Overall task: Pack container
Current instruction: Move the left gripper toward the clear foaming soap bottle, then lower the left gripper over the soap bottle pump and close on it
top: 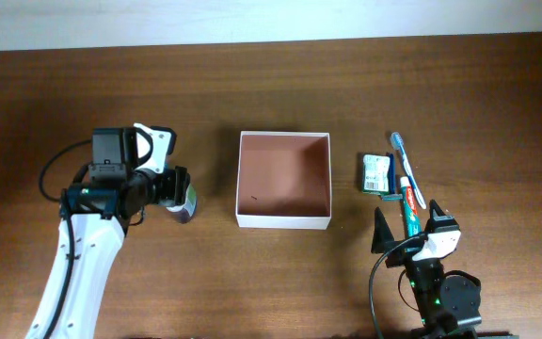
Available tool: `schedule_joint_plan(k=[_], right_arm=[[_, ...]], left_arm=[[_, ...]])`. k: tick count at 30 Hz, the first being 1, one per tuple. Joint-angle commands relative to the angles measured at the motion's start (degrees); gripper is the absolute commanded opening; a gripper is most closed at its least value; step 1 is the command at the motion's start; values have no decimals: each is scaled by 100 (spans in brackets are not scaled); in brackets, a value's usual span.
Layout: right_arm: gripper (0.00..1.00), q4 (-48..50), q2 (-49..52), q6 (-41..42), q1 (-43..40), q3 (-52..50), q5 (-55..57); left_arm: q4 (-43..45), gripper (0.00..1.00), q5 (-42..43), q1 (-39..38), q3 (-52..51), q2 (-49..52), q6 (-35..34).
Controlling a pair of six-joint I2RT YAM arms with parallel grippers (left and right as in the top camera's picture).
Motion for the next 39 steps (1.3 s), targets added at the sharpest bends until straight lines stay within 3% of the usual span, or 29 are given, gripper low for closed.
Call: schedule_joint_plan(k=[1,11,17,30,39], right_arm=[[98,-39,-59,-2,26,-26,-11],[98,-39,-59,-2,26,-26,-11],[98,-39,-59,-2,26,-26,-11],[98,-39,-59,-2,26,-26,-11],[98,-39,-59,-2,26,-26,-11]], left_arm=[[31,68,-17,28,61,164,55],[153,65,37,20,61,341,52],[164,53,50,20,61,341,52],[184,39,245,20,63,339,50],[227,34,243,20,74,334,48]])
